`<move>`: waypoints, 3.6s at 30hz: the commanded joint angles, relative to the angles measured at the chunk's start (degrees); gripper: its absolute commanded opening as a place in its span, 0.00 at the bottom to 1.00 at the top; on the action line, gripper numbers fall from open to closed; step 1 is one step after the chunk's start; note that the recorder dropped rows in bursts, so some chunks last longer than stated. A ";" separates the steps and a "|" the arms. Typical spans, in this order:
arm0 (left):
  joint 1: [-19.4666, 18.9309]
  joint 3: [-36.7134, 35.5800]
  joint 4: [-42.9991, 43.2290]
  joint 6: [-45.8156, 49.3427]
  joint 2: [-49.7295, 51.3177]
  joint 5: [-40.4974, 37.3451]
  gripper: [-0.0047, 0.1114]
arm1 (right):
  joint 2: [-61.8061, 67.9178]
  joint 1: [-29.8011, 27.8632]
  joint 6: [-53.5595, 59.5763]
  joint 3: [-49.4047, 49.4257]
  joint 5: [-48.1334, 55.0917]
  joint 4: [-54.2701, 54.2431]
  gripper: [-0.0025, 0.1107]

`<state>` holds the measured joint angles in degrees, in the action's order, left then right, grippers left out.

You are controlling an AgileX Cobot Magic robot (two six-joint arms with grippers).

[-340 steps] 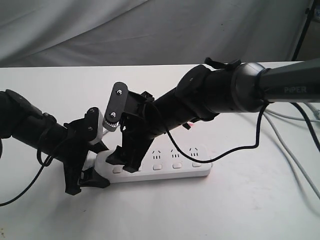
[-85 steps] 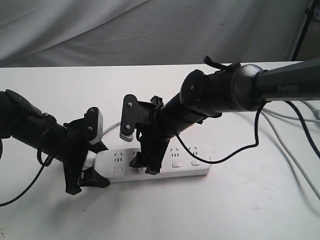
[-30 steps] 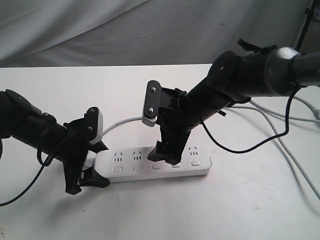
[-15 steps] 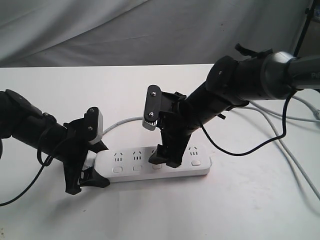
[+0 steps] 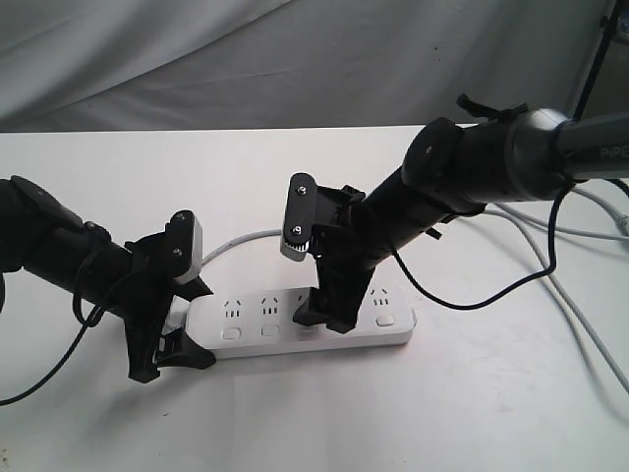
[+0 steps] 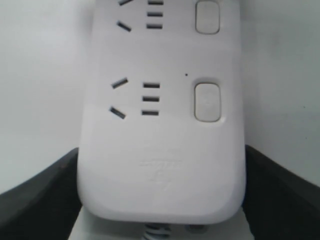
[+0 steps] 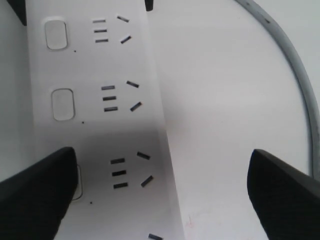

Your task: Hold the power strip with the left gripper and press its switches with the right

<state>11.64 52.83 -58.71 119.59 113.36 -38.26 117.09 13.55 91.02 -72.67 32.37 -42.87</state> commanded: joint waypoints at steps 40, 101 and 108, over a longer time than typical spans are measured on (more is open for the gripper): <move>0.41 0.16 0.44 0.42 0.05 2.23 0.04 | -1.12 1.28 3.61 2.60 -2.23 1.55 0.77; 0.41 0.16 0.44 0.42 0.05 2.23 0.04 | -3.32 -5.61 6.08 4.93 0.91 -1.62 0.77; 0.41 0.16 0.44 0.42 0.05 2.23 0.04 | -3.13 -5.61 6.08 4.93 0.91 -1.47 0.77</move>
<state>11.64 52.83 -58.71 119.47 113.36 -38.15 113.78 8.00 96.46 -68.13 33.67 -44.13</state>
